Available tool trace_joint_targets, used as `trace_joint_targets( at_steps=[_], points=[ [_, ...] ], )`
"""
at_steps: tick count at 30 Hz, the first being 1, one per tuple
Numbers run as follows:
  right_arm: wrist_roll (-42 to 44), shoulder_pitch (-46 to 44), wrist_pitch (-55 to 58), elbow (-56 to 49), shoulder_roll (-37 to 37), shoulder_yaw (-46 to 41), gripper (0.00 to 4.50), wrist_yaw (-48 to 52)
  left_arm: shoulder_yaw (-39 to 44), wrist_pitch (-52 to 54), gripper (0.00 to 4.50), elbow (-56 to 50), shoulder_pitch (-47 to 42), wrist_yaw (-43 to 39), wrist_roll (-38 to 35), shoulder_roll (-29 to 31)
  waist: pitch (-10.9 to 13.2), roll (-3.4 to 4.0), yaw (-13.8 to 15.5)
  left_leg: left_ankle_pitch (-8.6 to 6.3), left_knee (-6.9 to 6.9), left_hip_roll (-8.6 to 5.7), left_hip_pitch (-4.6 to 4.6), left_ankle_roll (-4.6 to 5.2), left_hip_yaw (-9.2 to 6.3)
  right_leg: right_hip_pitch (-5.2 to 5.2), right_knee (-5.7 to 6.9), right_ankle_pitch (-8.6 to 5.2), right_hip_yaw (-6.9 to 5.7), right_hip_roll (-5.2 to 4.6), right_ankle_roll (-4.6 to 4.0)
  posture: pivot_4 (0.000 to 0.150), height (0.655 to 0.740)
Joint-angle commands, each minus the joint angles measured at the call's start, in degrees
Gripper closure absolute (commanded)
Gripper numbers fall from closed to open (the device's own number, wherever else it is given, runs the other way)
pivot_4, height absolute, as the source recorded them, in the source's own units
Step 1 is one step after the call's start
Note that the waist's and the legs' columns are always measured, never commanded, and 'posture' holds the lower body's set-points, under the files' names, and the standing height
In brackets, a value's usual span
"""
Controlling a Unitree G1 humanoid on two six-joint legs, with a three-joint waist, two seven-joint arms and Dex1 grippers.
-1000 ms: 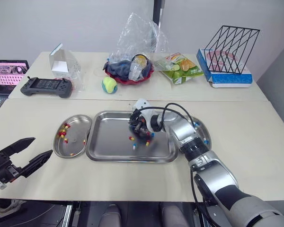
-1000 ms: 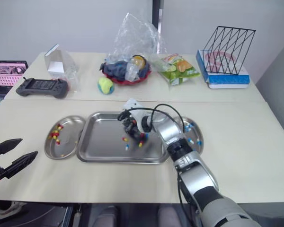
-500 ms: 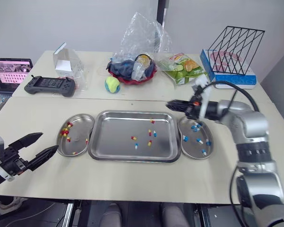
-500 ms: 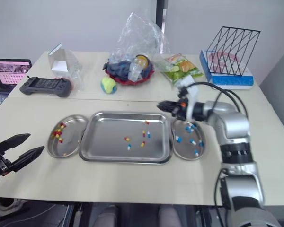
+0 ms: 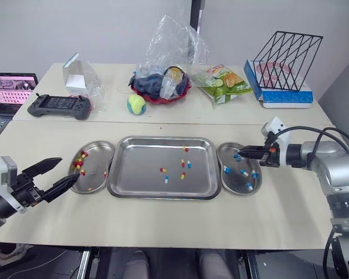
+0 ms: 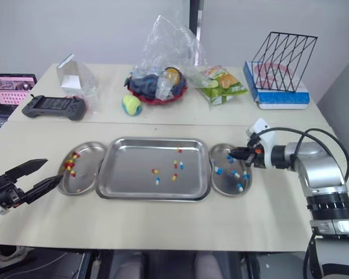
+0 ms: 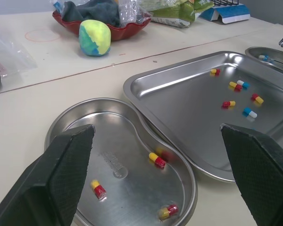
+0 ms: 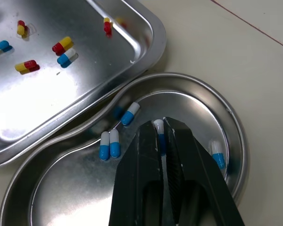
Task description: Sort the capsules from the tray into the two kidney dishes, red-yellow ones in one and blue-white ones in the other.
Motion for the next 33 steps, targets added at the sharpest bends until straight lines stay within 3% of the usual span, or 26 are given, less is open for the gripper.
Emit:
trace_joint_targets(
  at_steps=[1,4,5,16,22,28,33],
  points=[
    [-1.5,0.8,-1.1,-0.4,0.3,0.2,4.48,-2.2,0.3,-0.7,0.00,0.4,-0.3,-0.7,0.0,0.9,0.0,-0.01,0.0,0.00,0.00,0.00,0.00,0.00,-0.01,0.01,0.00,0.00,-0.01,0.00,0.00,0.150,0.7380],
    [-0.2,0.5,1.2,-1.5,0.4,0.4,4.48,-0.9,-0.5,-1.6,0.00,1.9,-1.2,-1.3,0.8,1.3,0.0,0.00,0.0,0.00,0.01,0.00,0.00,-0.01,0.00,0.01,0.01,0.00,0.00,0.00,0.00,0.150,0.7380],
    [-0.3,0.4,1.1,-1.7,-0.1,0.6,3.74,-0.3,-0.8,-1.6,0.00,2.1,-1.6,-1.3,0.9,1.4,0.0,0.00,0.0,0.01,0.01,0.00,0.00,-0.01,0.00,0.01,0.02,0.00,0.00,0.00,0.00,0.150,0.7380],
    [1.8,-3.5,-2.5,3.9,-2.0,-6.8,0.03,-1.1,0.8,-3.3,0.00,6.5,-3.2,-1.8,1.5,3.2,0.0,0.00,0.0,0.00,0.00,0.00,0.00,0.00,0.00,0.02,-0.02,0.00,-0.01,-0.01,0.00,0.150,0.7380],
    [4.5,-5.6,-10.0,13.1,-2.2,-15.0,0.03,-2.6,1.2,-4.6,0.00,9.0,-4.9,-0.4,1.9,3.4,0.0,-0.01,0.1,0.00,0.00,-0.01,-0.01,-0.01,0.01,0.02,-0.02,0.00,-0.01,-0.01,0.00,0.150,0.7380],
    [3.8,-3.3,-23.2,28.3,-3.5,-22.5,0.03,-8.4,2.5,-7.5,0.00,15.0,-7.1,0.9,3.5,4.0,0.0,0.00,0.1,0.00,-0.01,-0.01,0.01,0.00,0.01,0.06,-0.06,0.00,-0.03,-0.02,0.00,0.150,0.7380],
    [5.6,-0.6,-28.3,33.8,-2.3,-27.3,0.03,-12.9,3.5,-8.6,0.00,17.5,-7.7,0.9,3.6,4.4,0.0,0.00,-0.1,0.00,-0.03,-0.01,0.04,0.00,0.02,0.06,-0.02,0.00,0.00,-0.01,0.00,0.150,0.7380]
  ],
)
